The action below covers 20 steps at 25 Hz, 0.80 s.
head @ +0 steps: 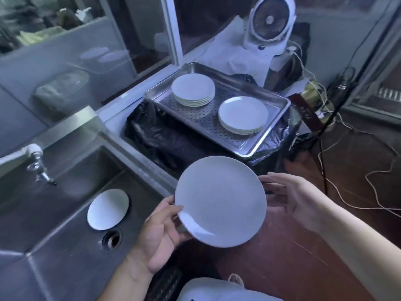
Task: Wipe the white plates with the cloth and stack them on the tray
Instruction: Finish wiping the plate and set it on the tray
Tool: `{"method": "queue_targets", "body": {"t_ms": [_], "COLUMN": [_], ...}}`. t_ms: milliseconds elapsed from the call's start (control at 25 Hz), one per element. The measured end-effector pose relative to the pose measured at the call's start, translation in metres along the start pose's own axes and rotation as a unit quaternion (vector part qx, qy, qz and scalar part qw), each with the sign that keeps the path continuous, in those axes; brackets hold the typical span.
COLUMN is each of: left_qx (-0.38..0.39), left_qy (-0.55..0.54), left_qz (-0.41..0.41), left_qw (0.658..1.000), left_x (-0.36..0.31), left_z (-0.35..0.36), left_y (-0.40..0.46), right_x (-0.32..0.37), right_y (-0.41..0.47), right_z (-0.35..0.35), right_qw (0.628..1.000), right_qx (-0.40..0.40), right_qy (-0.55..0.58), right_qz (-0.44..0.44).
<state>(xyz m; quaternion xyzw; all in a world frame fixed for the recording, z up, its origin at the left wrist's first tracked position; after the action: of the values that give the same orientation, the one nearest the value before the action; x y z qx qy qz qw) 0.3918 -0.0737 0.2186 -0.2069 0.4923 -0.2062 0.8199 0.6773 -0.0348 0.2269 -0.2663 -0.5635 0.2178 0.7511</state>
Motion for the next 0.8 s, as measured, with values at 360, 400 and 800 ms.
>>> {"method": "queue_targets", "body": {"t_ms": [360,400,800], "left_qx": [0.007,-0.010,-0.113], "left_qy": [0.233,0.231,0.141], "left_qz": [0.014,0.020,0.011], "left_qw": [0.972,0.973,0.984], "left_x": [-0.043,-0.047,-0.090], "left_z": [0.105,0.113,0.180], "left_y": [0.109,0.129,0.292], "right_x": [0.099,0.112,0.249], "right_y": [0.084,0.100,0.299], "right_z": [-0.052,-0.057,-0.071], "right_qw": [0.993,0.993,0.984], "right_qx": [-0.066,-0.070,-0.051], "right_qy": [-0.071,-0.076,-0.173], "right_qz": [-0.061,-0.057,0.005]}}
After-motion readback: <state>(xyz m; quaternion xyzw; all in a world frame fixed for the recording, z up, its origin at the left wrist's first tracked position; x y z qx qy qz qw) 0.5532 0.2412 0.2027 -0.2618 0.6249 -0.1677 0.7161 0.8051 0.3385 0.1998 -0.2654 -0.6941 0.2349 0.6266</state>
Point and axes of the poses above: each hand's wrist, its own y-axis towards the middle knuckle, its own z-axis out of the palm, x = y × z, the point moved 5 cm from there along y, towards the middle knuckle, and after that the axes turned 1 degree about y, right-handed, at the moved point
